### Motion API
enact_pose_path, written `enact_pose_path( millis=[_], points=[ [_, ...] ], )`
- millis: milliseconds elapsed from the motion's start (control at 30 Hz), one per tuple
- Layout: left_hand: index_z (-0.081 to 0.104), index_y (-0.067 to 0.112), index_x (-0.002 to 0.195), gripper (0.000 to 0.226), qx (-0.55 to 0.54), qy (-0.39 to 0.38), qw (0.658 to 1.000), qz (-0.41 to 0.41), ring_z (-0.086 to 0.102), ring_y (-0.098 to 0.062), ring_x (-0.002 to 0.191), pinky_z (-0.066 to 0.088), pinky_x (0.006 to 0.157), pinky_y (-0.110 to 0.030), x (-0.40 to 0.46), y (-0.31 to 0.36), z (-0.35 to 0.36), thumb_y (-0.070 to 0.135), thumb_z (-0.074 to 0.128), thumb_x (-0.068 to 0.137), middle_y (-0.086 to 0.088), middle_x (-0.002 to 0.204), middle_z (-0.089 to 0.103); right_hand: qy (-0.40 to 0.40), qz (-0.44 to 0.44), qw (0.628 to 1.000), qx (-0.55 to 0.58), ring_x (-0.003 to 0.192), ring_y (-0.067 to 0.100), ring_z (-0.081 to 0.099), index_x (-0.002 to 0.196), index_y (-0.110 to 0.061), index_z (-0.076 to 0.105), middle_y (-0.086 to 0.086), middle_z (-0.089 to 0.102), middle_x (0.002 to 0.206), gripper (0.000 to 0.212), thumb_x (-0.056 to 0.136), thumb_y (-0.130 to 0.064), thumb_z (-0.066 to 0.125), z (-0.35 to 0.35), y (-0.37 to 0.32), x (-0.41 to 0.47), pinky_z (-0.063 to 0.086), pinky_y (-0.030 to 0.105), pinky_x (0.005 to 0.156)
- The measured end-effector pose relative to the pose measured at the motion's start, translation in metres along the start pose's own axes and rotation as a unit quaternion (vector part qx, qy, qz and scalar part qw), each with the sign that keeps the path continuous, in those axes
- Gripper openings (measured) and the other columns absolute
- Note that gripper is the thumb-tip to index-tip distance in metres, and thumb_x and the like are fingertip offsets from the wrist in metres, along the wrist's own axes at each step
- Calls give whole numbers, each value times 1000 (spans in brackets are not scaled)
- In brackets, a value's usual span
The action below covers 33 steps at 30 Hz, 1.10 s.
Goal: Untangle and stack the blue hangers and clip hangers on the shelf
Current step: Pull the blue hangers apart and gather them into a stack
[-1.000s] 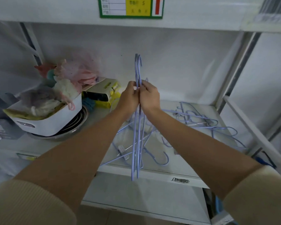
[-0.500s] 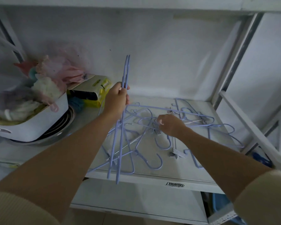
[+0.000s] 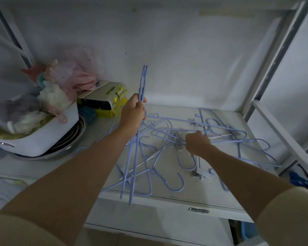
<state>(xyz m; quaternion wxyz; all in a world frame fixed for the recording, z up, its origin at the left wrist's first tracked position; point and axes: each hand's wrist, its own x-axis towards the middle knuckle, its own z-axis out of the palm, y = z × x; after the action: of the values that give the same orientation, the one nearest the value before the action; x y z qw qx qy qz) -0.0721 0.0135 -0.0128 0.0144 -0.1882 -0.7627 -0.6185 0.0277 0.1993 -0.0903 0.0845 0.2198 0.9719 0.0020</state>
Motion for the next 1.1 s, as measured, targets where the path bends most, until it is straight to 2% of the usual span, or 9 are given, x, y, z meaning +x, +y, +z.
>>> enact_pose_path(
  millis=[133, 267, 367, 467, 600, 733, 867, 1000, 1100],
  points=[
    [48, 10, 88, 21, -12, -1, 1000, -10, 37, -16, 53, 42, 56, -28, -2, 4, 1, 6, 30, 97, -8, 64, 43, 58, 16, 998, 5, 122, 35, 51, 115, -6, 58, 22, 56, 126, 30, 91, -10, 40, -11, 5, 9, 42, 40, 100],
    [50, 15, 82, 24, -40, 25, 999, -19, 39, -14, 52, 43, 53, -25, 0, 14, -2, 6, 32, 96, -5, 67, 44, 81, 45, 979, 183, 113, 40, 58, 109, 2, 59, 25, 62, 118, 28, 92, -9, 39, -41, 8, 12, 46, 38, 92],
    [53, 12, 91, 20, -47, 72, 996, -18, 43, -12, 54, 42, 49, -20, 4, 23, -8, 8, 34, 96, -26, 86, 50, 94, 54, 940, 324, 91, 27, 63, 107, -1, 64, 13, 66, 96, 26, 92, -7, 43, -73, 12, 13, 49, 29, 77],
    [56, 8, 93, 24, -53, 67, 996, -20, 42, -12, 52, 40, 51, -22, 3, 31, -13, 7, 32, 95, -34, 88, 54, 125, 67, 845, 516, 57, 10, 43, 97, -17, 56, -1, 48, 69, 15, 94, -14, 41, -111, 9, 2, 36, 21, 51],
    [48, 19, 75, 30, -81, 15, 996, -23, 42, -5, 41, 40, 53, -27, -3, 41, -11, 3, 32, 95, -3, 61, 43, 117, 92, 682, 716, 36, 11, 36, 85, -15, 45, 6, 41, 63, 20, 97, -13, 30, -145, -5, -17, 22, 10, 31],
    [51, 11, 84, 24, -106, -32, 994, -18, 50, -4, 45, 42, 45, -14, -11, 54, 0, -2, 36, 96, -6, 66, 50, 113, 46, 643, 756, 30, 10, 25, 111, -20, 47, 12, 48, 65, 37, 95, -3, 18, -159, -24, -36, 21, 12, 35],
    [54, 6, 97, 15, -103, -61, 993, 8, 58, -1, 49, 51, 56, -13, -22, 67, 13, -4, 43, 93, -6, 68, 58, 41, -16, 552, 833, 53, 21, 48, 83, 4, 57, 16, 54, 71, 31, 94, 5, 28, -158, -47, -59, 47, 21, 41],
    [61, 20, 83, 22, -64, -65, 996, 20, 63, -14, 61, 55, 72, -31, -24, 64, 14, 0, 52, 89, -3, 70, 65, 51, -84, 611, 785, 74, 33, 56, 81, 10, 60, 23, 61, 78, 30, 77, 24, 34, -147, -57, -64, 44, 37, 64],
    [64, 18, 86, 24, -52, -80, 995, 17, 58, -3, 46, 51, 58, -25, -32, 60, 11, -2, 52, 88, -1, 65, 63, 54, -111, 677, 726, 69, 32, 56, 106, 17, 58, 21, 54, 88, 48, 62, 25, 39, -144, -57, -70, 45, 36, 60]
  ],
)
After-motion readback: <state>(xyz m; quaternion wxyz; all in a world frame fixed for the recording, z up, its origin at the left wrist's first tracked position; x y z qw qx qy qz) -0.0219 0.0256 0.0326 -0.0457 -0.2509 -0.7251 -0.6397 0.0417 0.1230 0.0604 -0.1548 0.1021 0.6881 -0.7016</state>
